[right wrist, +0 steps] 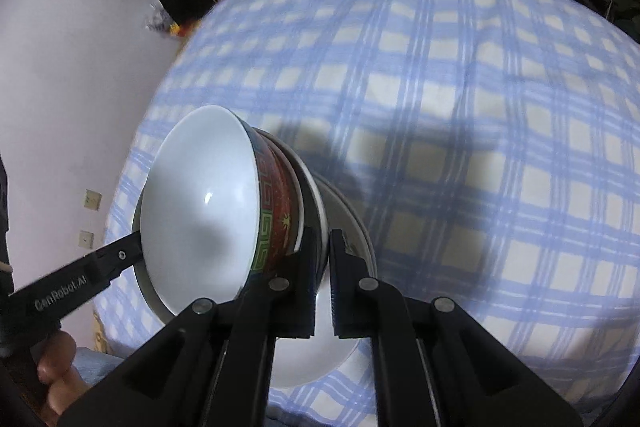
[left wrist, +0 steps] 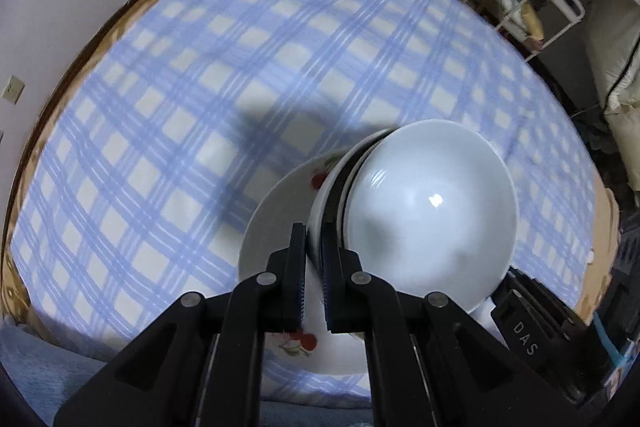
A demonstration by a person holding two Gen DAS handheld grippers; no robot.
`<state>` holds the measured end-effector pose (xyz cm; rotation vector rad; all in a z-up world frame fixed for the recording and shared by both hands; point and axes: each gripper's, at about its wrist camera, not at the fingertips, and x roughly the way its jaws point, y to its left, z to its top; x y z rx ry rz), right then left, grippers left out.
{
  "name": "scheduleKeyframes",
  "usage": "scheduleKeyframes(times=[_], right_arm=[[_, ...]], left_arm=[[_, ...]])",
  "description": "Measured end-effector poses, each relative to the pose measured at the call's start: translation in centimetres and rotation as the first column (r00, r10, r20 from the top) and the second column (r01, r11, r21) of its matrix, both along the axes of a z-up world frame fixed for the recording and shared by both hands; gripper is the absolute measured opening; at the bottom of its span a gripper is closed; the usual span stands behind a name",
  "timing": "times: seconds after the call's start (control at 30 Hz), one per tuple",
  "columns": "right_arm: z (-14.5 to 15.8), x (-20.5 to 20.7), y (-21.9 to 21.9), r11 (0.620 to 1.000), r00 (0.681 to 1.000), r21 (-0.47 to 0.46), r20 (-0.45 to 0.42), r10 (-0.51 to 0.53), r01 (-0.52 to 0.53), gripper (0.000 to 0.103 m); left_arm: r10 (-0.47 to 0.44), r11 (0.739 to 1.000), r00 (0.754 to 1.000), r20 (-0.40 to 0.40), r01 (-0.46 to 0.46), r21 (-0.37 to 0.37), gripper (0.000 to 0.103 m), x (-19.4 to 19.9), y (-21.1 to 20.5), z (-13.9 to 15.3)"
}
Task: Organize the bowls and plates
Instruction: 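Carry the bowl stack with both grippers over the cherry plate stack and lower it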
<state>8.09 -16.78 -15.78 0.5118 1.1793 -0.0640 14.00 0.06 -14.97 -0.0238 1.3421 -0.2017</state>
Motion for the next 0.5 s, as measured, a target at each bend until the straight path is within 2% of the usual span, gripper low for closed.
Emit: scheduleKeyframes(times=[0.1, 0.27, 0.4, 0.5], right_arm=[[-0.1, 0.1, 0.7, 0.998, 1.000, -0.054, 0.016, 0.027, -0.026, 0.008], [0.0, 0.3, 0.0, 0.998, 0.999, -0.035, 0.023, 0.044, -0.043, 0.008], [0.0, 0.2, 0.1, 0.996, 0.997, -0.039, 0.018, 0.075, -0.075, 0.009], [0.6, -0.7, -0.3, 0.997, 0.997, -0.028, 0.030, 0.077, -0.076, 0.009]], left_arm=[[0.026, 0.999, 0.999, -0.020, -0.027, -0.027, 0.005, 0.2, 0.8, -1.1], [0.021, 0.999, 0.999, -0.029, -0.022, -0.049, 0.005, -0.1, 1.3, -1.4], [0.035, 0.998, 0.999, -0.024, -0.036, -0.042, 0.017, -1.0, 1.8, -1.1], [0.026, 0.999, 1.000, 0.014, -0.025, -0.021, 0.021, -1.7, 1.8, 0.1]])
